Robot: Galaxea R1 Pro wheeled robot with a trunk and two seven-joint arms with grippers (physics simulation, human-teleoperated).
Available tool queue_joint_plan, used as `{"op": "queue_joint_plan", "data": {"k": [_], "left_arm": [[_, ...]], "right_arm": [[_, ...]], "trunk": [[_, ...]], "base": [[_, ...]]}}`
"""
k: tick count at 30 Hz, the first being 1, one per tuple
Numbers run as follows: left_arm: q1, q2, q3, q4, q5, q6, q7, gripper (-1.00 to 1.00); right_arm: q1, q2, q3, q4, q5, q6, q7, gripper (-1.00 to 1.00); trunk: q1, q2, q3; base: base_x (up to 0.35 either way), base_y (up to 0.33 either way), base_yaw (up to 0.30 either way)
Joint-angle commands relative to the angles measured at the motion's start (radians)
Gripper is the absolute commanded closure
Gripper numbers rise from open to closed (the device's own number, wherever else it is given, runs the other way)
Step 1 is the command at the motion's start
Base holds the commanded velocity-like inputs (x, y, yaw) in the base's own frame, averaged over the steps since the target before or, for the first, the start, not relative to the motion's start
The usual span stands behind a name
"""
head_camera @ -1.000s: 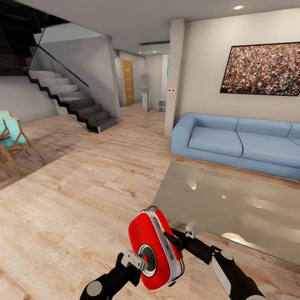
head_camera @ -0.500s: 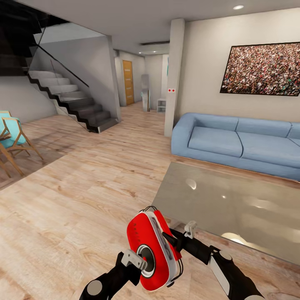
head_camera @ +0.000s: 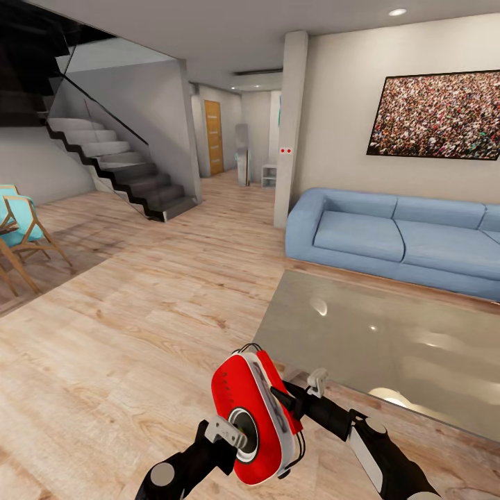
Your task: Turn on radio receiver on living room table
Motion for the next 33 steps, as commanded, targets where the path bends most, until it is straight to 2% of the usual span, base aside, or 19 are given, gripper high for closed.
{"op": "queue_joint_plan", "data": {"k": [1,33], "left_arm": [[0.000,0.000,0.000,0.000,0.000,0.000,0.000,1.00],[0.000,0.000,0.002,-0.003,0.003,-0.008,0.001,1.00]], "right_arm": [[0.000,0.000,-0.001,-0.001,-0.002,-0.001,0.000,1.00],[0.000,0.001,-0.001,-0.001,-0.002,0.000,0.000,1.00]], "trunk": [[0.000,0.000,0.000],[0.000,0.000,0.000]], "base": [[0.000,0.000,0.000],[0.000,0.000,0.000]]}}
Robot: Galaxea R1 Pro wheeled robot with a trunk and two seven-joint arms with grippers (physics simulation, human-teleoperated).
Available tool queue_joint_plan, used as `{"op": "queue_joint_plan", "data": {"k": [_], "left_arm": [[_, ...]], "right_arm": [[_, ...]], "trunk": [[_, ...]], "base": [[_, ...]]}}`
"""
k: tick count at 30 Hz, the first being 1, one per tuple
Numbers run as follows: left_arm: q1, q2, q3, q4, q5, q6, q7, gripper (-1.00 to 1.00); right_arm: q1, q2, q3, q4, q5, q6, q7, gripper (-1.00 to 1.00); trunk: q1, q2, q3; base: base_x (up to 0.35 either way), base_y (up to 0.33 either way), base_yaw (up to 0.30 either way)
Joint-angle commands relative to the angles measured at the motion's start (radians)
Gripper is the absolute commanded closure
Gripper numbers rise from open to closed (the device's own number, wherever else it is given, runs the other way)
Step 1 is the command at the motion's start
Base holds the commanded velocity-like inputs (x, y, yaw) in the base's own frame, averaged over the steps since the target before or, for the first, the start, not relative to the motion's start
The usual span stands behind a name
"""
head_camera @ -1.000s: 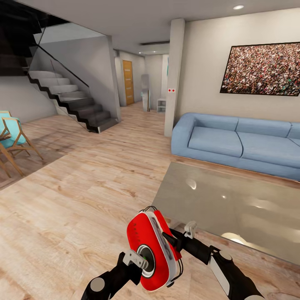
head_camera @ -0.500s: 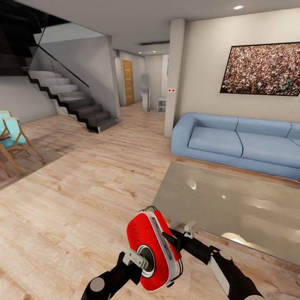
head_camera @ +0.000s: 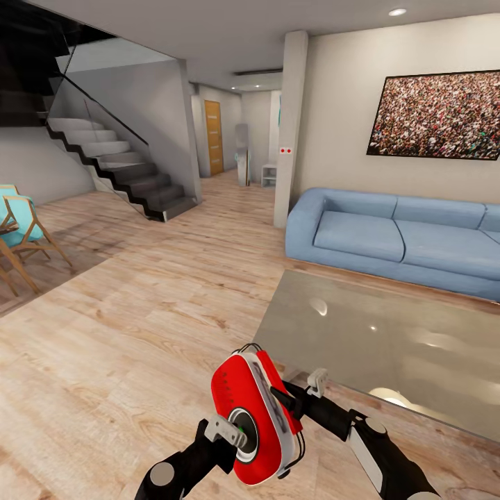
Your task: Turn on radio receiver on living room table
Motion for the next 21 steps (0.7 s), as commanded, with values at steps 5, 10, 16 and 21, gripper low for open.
{"op": "queue_joint_plan", "data": {"k": [5,10,16,21], "left_arm": [[-0.001,0.000,0.000,-0.001,0.000,0.000,-0.001,1.00],[-0.001,0.000,0.000,0.000,0.000,0.000,-0.001,1.00],[0.000,0.000,0.000,-0.001,0.000,0.000,-0.001,1.00],[0.000,0.000,0.000,-0.001,0.000,0.000,0.000,1.00]], "right_arm": [[0.000,0.000,-0.001,-0.001,-0.002,-0.001,0.000,1.00],[0.000,0.000,-0.001,-0.001,-0.003,-0.002,-0.002,1.00],[0.000,0.000,-0.001,-0.001,-0.003,-0.001,-0.006,1.00],[0.000,0.000,-0.001,-0.001,-0.003,0.000,-0.011,1.00]], "trunk": [[0.000,0.000,0.000],[0.000,0.000,0.000],[0.000,0.000,0.000],[0.000,0.000,0.000]], "base": [[0.000,0.000,0.000],[0.000,0.000,0.000],[0.000,0.000,0.000],[0.000,0.000,0.000]]}}
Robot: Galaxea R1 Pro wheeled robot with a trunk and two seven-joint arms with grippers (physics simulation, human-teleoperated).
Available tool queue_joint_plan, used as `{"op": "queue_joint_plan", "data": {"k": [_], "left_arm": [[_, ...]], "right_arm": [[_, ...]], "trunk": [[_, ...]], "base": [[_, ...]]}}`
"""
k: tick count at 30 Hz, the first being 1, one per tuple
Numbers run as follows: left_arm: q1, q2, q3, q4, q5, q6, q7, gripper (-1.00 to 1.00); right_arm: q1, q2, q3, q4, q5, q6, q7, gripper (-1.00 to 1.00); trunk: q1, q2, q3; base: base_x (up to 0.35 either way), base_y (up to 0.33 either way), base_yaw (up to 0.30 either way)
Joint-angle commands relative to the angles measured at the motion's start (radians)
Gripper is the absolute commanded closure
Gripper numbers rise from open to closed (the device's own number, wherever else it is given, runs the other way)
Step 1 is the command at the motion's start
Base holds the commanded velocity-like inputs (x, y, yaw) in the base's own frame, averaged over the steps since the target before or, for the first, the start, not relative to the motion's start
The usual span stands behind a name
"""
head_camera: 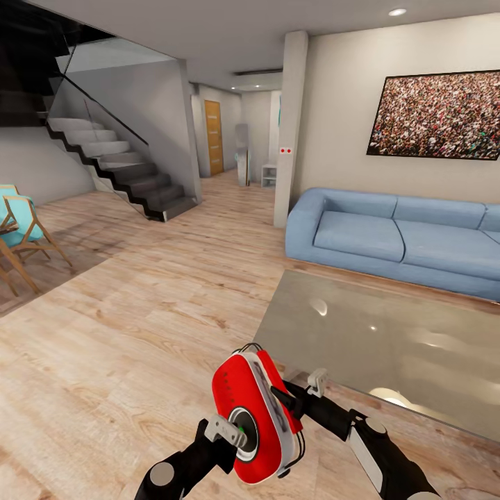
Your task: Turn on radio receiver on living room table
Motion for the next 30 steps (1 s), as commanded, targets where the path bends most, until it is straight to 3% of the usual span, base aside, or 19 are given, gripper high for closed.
{"op": "queue_joint_plan", "data": {"k": [1,20,30], "left_arm": [[0.000,0.000,0.000,0.000,0.000,0.000,0.000,1.00],[0.000,0.000,0.000,-0.019,0.003,0.000,-0.007,1.00],[0.000,0.000,0.011,-0.064,0.002,0.000,-0.008,1.00]], "right_arm": [[0.000,0.000,-0.001,-0.001,-0.002,-0.001,0.000,1.00],[0.000,-0.001,-0.009,0.015,0.000,-0.002,-0.006,1.00],[0.000,-0.008,-0.010,0.016,0.000,-0.002,-0.053,1.00]], "trunk": [[0.000,0.000,0.000],[0.000,0.000,0.000],[0.000,0.000,0.000]], "base": [[0.000,0.000,0.000],[0.000,0.000,0.000],[0.000,0.000,0.000]]}}
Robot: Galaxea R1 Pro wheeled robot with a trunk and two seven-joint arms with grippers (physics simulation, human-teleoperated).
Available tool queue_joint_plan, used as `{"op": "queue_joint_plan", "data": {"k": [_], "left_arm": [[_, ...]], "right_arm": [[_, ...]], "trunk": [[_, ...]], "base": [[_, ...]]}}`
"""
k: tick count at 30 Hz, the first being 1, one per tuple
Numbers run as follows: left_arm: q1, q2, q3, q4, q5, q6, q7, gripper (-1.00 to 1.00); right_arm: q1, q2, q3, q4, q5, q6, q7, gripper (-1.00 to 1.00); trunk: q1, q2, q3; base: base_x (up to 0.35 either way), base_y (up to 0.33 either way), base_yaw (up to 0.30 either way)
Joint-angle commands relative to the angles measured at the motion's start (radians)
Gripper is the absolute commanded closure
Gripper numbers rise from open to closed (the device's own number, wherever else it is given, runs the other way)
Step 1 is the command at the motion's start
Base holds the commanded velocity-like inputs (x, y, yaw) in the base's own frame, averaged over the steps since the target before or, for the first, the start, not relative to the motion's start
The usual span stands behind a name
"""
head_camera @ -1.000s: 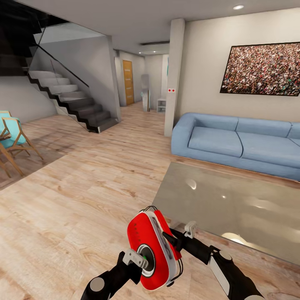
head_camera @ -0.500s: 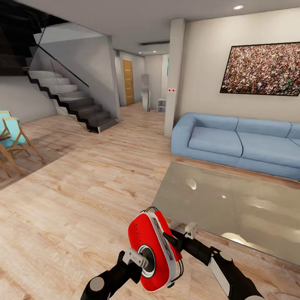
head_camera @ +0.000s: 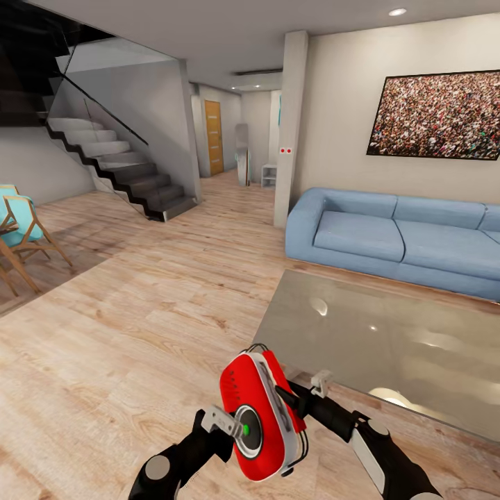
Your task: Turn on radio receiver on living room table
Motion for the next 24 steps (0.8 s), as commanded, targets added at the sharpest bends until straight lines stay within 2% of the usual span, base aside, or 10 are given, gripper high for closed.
{"op": "queue_joint_plan", "data": {"k": [1,6,8,9,11,13,14,17,19,24], "left_arm": [[0.000,0.000,0.001,-0.003,-0.001,0.000,0.000,1.00],[0.000,0.000,0.010,-0.009,-0.005,0.006,0.002,1.00],[0.000,0.000,0.055,-0.010,-0.006,0.007,0.003,1.00],[0.000,0.000,0.095,-0.010,-0.005,0.005,0.002,1.00],[0.000,0.000,0.146,-0.010,-0.004,0.000,0.002,1.00],[0.000,0.000,0.166,-0.010,-0.004,-0.001,0.002,1.00],[0.000,0.000,0.169,-0.010,-0.004,-0.002,0.002,1.00],[0.000,0.000,0.176,-0.010,-0.005,-0.002,0.004,1.00],[0.000,0.000,0.178,-0.010,-0.006,-0.002,0.006,1.00],[0.000,0.000,0.247,-0.010,-0.005,-0.003,0.041,1.00]], "right_arm": [[0.000,0.000,-0.001,-0.001,-0.002,-0.001,0.000,1.00],[0.000,-0.007,-0.004,-0.001,-0.002,-0.001,-0.001,1.00],[0.000,-0.013,-0.006,-0.001,-0.002,-0.002,-0.001,1.00],[0.000,-0.019,-0.007,-0.001,-0.002,-0.002,-0.001,1.00],[0.000,-0.028,-0.008,-0.001,-0.002,-0.002,-0.001,1.00],[0.000,-0.036,-0.011,-0.001,-0.002,-0.002,-0.002,1.00],[0.000,-0.039,-0.021,-0.001,-0.002,-0.002,-0.002,1.00],[0.000,-0.046,-0.106,-0.002,-0.001,-0.002,0.000,1.00],[0.000,-0.048,-0.135,-0.002,0.000,-0.001,0.001,1.00],[0.000,-0.059,-0.149,-0.002,0.002,-0.001,0.002,1.00]], "trunk": [[0.000,0.000,0.000],[0.000,0.000,0.000],[0.000,0.000,0.000],[0.000,0.000,0.000],[0.000,0.000,0.000],[0.000,0.000,0.000],[0.000,0.000,0.000],[0.000,0.000,0.000],[0.000,0.000,0.000],[0.000,0.000,0.000]], "base": [[0.000,0.000,0.000],[0.000,0.000,0.000],[0.000,0.000,0.000],[0.000,0.000,0.000],[0.000,0.000,0.000],[0.000,0.000,0.000],[0.000,0.000,0.000],[0.000,0.000,0.000],[0.000,0.000,0.000],[0.000,0.000,0.000]]}}
